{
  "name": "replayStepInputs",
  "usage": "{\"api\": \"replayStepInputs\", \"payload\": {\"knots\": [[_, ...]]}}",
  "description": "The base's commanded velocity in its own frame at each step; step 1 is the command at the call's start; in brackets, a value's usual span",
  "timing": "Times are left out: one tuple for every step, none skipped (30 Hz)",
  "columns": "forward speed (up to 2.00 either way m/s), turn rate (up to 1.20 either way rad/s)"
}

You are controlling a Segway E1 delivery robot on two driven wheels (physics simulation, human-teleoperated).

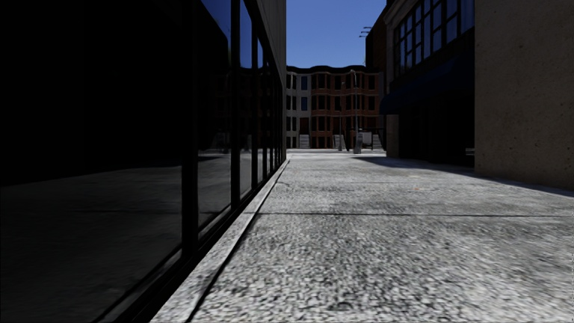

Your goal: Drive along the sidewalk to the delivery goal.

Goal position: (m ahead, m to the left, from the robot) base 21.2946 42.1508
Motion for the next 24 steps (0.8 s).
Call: {"api": "replayStepInputs", "payload": {"knots": [[2.0,-1.2],[2.0,-0.77],[2.0,0.0],[2.0,0.0],[2.0,0.0],[2.0,0.0],[2.0,0.0],[2.0,0.0],[2.0,0.0],[2.0,0.0],[2.0,0.0],[2.0,0.0],[2.0,0.0],[2.0,0.0],[2.0,0.0],[2.0,0.0],[2.0,0.0],[2.0,0.0],[2.0,0.0],[2.0,0.0],[2.0,0.0],[2.0,0.0],[2.0,0.0],[2.0,0.0]]}}
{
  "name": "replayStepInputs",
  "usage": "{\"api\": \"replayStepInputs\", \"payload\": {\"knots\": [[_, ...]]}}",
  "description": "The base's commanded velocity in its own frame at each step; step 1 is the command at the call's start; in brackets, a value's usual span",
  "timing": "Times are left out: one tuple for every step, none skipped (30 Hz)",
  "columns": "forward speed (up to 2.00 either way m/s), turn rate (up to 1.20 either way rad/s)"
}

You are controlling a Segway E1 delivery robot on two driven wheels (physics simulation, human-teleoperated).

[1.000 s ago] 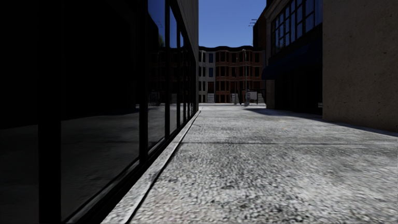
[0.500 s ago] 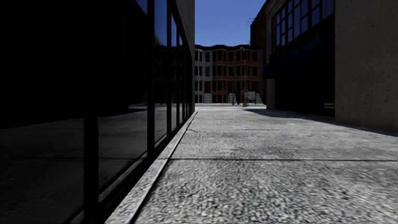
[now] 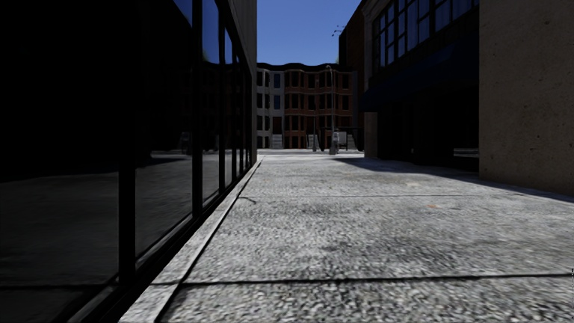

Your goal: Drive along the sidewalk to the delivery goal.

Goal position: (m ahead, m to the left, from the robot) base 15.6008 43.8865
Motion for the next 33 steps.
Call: {"api": "replayStepInputs", "payload": {"knots": [[2.0,0.0],[2.0,0.0],[2.0,0.0],[2.0,0.0],[2.0,0.0],[2.0,0.0],[2.0,0.0],[2.0,0.0],[2.0,0.0],[2.0,0.0],[2.0,0.0],[2.0,0.0],[2.0,0.0],[2.0,0.0],[2.0,0.0],[2.0,0.0],[2.0,0.0],[2.0,0.0],[2.0,0.0],[2.0,0.0],[2.0,0.0],[2.0,0.0],[2.0,0.0],[2.0,0.0],[2.0,0.0],[2.0,0.0],[2.0,0.0],[2.0,0.0],[2.0,0.0],[2.0,0.0],[2.0,0.0],[2.0,0.0],[2.0,0.0]]}}
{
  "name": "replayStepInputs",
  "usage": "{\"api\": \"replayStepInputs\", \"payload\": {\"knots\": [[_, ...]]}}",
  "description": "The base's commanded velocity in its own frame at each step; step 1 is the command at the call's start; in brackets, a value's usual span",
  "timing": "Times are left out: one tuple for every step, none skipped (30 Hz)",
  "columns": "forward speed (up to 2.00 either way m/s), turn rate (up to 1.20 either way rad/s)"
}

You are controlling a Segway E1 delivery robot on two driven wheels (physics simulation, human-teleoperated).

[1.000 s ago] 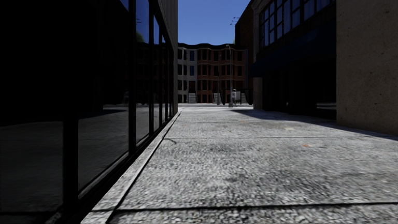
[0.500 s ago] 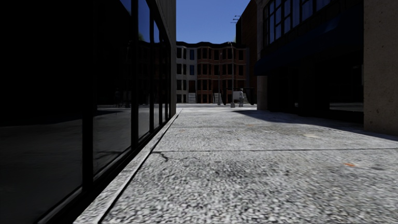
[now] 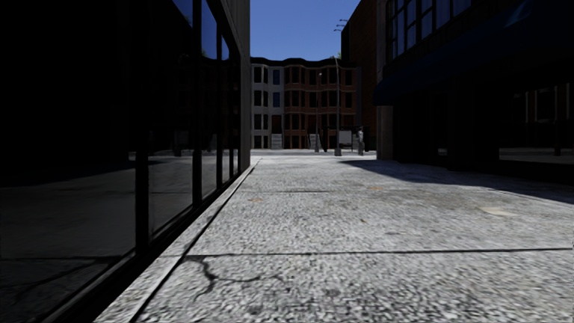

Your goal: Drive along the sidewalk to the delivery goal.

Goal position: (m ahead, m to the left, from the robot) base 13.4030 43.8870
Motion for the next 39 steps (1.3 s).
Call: {"api": "replayStepInputs", "payload": {"knots": [[2.0,0.0],[2.0,0.0],[2.0,0.0],[2.0,0.0],[2.0,0.0],[2.0,0.0],[2.0,0.0],[2.0,0.0],[2.0,0.0],[2.0,0.0],[2.0,0.0],[2.0,0.0],[2.0,0.0],[2.0,0.0],[2.0,0.0],[2.0,0.0],[2.0,0.0],[2.0,0.0],[2.0,0.0],[2.0,0.0],[2.0,0.0],[2.0,0.0],[2.0,0.0],[2.0,0.0],[2.0,0.0],[2.0,0.0],[2.0,0.0],[2.0,0.0],[2.0,0.0],[2.0,0.0],[2.0,0.0],[2.0,0.0],[2.0,0.0],[2.0,0.0],[2.0,0.0],[2.0,0.0],[2.0,0.0],[2.0,0.0],[2.0,0.0]]}}
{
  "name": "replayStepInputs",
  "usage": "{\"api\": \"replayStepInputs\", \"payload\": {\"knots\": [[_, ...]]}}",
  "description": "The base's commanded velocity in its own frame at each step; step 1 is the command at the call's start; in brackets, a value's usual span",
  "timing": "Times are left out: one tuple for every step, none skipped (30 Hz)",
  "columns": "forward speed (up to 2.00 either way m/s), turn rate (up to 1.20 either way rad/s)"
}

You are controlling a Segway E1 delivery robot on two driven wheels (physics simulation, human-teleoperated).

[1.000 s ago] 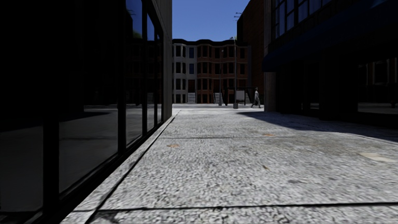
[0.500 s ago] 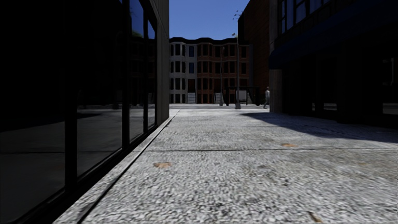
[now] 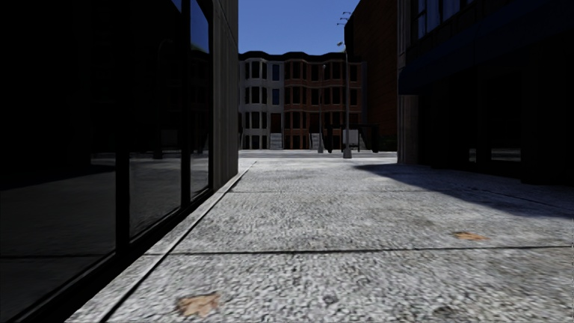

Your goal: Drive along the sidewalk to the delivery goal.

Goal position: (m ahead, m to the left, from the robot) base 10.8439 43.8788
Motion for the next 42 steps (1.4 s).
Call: {"api": "replayStepInputs", "payload": {"knots": [[2.0,0.0],[2.0,0.0],[2.0,0.0],[2.0,0.0],[2.0,0.0],[2.0,0.0],[2.0,0.0],[2.0,0.0],[2.0,0.0],[2.0,0.0],[2.0,0.0],[2.0,0.0],[2.0,0.0],[2.0,0.0],[2.0,0.0],[2.0,0.0],[2.0,0.0],[2.0,0.0],[2.0,0.0],[2.0,0.0],[2.0,0.0],[2.0,0.0],[2.0,0.0],[2.0,0.0],[2.0,0.0],[2.0,0.0],[2.0,0.0],[2.0,0.0],[2.0,0.0],[2.0,0.0],[2.0,0.0],[2.0,0.0],[2.0,0.0],[2.0,0.0],[2.0,0.0],[2.0,0.0],[2.0,0.0],[2.0,0.0],[2.0,0.0],[2.0,0.0],[2.0,0.0],[2.0,0.0]]}}
